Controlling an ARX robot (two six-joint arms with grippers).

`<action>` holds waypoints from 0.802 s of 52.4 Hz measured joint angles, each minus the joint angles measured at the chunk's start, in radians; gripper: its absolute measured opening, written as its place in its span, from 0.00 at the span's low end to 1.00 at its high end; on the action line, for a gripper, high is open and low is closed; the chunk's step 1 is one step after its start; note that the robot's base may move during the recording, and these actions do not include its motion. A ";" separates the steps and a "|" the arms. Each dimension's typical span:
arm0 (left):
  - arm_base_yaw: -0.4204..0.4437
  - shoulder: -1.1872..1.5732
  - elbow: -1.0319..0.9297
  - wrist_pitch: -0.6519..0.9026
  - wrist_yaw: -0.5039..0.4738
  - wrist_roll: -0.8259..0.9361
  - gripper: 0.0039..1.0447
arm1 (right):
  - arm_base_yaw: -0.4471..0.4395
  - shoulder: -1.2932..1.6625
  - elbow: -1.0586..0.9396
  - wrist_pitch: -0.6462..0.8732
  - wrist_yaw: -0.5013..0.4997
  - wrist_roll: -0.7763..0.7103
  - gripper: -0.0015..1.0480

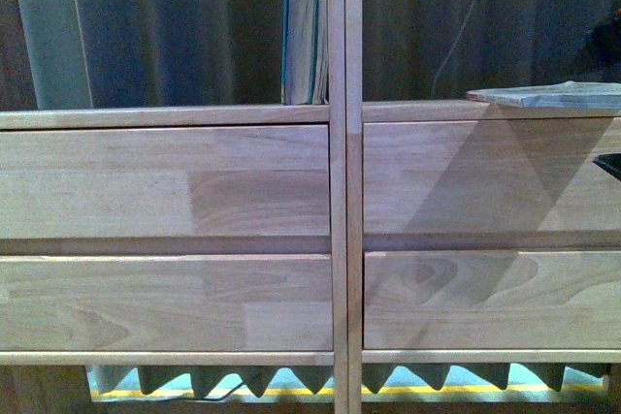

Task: Organize books on shelf

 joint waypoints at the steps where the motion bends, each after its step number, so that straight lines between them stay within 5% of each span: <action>1: 0.000 0.000 0.000 0.000 0.000 0.000 0.94 | 0.000 0.017 0.018 -0.005 0.007 0.008 0.93; 16: 0.000 0.000 0.000 0.000 0.000 0.000 0.94 | 0.000 0.175 0.248 -0.102 0.075 0.053 0.92; 42: 0.000 0.000 0.000 0.000 0.000 0.000 0.94 | -0.012 0.227 0.362 -0.117 0.108 0.078 0.18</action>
